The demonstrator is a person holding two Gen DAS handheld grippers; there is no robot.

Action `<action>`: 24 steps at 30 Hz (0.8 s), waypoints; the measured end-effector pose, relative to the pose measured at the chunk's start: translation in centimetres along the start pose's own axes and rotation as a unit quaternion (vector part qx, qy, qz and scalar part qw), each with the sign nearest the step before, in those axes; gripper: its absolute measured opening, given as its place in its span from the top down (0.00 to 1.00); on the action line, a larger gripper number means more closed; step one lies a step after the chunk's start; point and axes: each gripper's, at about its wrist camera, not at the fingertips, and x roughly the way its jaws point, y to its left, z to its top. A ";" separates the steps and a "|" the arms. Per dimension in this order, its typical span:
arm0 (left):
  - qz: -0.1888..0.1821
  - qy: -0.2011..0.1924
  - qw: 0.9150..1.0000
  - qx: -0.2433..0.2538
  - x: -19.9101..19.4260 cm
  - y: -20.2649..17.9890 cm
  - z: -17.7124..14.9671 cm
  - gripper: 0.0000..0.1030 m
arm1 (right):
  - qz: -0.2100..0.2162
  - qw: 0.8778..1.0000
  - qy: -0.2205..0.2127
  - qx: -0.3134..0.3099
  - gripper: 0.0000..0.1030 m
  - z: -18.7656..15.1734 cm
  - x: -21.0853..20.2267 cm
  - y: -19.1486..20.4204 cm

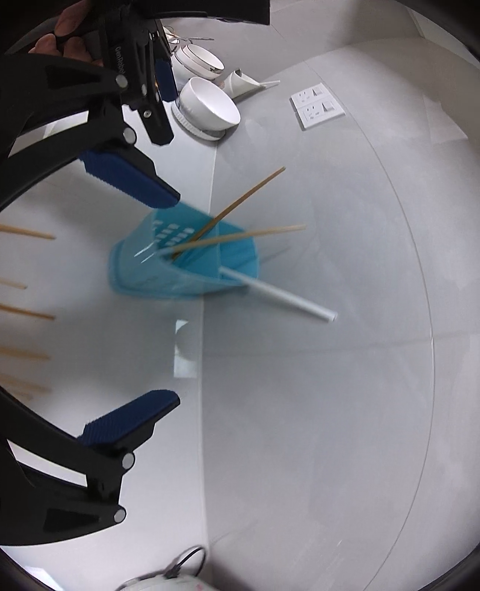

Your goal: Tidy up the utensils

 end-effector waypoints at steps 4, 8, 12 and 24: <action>-0.008 0.021 1.000 0.002 0.3 -0.7 -1.8 0.06 | -0.013 0.999 0.035 0.011 0.08 -2.0 -0.7 -1.7; -0.009 0.043 0.999 0.011 1.0 -1.5 -4.0 0.06 | -0.037 0.998 0.057 0.019 0.08 -4.4 -1.5 -3.5; -0.010 0.064 0.998 0.021 1.7 -2.4 -6.3 0.06 | -0.060 0.995 0.080 0.024 0.08 -6.9 -1.7 -5.4; 0.000 0.124 0.992 0.036 3.9 -3.4 -12.1 0.06 | -0.101 0.982 0.152 0.051 0.08 -12.9 -1.9 -9.4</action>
